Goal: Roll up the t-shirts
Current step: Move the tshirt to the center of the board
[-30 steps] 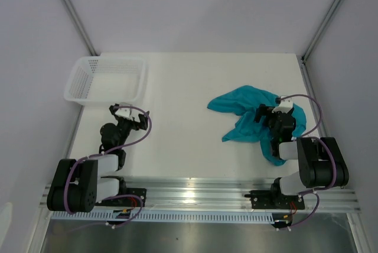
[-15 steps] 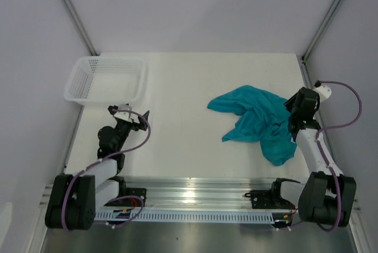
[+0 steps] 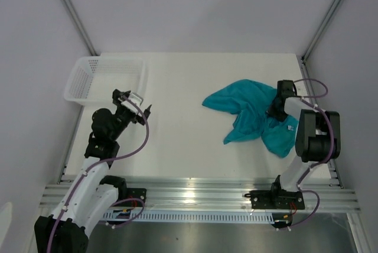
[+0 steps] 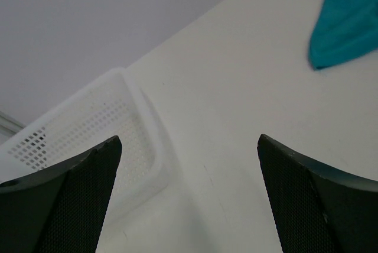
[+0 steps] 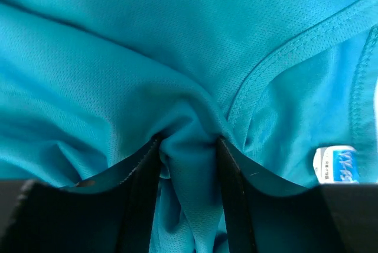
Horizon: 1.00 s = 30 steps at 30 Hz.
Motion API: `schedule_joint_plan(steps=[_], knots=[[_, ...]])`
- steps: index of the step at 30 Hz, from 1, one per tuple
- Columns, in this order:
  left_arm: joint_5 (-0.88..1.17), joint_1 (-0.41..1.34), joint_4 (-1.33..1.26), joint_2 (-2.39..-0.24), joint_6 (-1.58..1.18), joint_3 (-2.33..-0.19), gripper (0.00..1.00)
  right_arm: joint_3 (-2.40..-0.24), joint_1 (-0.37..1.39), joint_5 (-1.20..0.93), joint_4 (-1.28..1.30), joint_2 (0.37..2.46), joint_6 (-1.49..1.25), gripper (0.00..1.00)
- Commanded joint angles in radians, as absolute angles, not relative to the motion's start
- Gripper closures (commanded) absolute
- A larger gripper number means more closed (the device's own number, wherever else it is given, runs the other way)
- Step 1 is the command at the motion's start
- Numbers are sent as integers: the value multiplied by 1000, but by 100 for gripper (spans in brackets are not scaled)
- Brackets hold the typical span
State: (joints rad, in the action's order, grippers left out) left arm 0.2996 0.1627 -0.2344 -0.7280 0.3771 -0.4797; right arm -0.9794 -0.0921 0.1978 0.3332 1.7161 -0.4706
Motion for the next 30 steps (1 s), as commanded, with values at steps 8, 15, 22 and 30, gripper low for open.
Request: schedule_joint_plan(steps=[8, 15, 22, 30], knots=[[624, 208, 218, -753, 623, -561, 14, -1363, 308, 9, 434, 2066, -457, 60], [560, 421, 400, -952, 761, -702, 23, -1446, 353, -127, 362, 2036, -663, 56], [535, 526, 456, -1199, 805, -819, 24, -1376, 264, -130, 509, 1844, -558, 43], [459, 613, 489, -1305, 901, -793, 21, -1073, 163, -89, 551, 1605, -551, 43]])
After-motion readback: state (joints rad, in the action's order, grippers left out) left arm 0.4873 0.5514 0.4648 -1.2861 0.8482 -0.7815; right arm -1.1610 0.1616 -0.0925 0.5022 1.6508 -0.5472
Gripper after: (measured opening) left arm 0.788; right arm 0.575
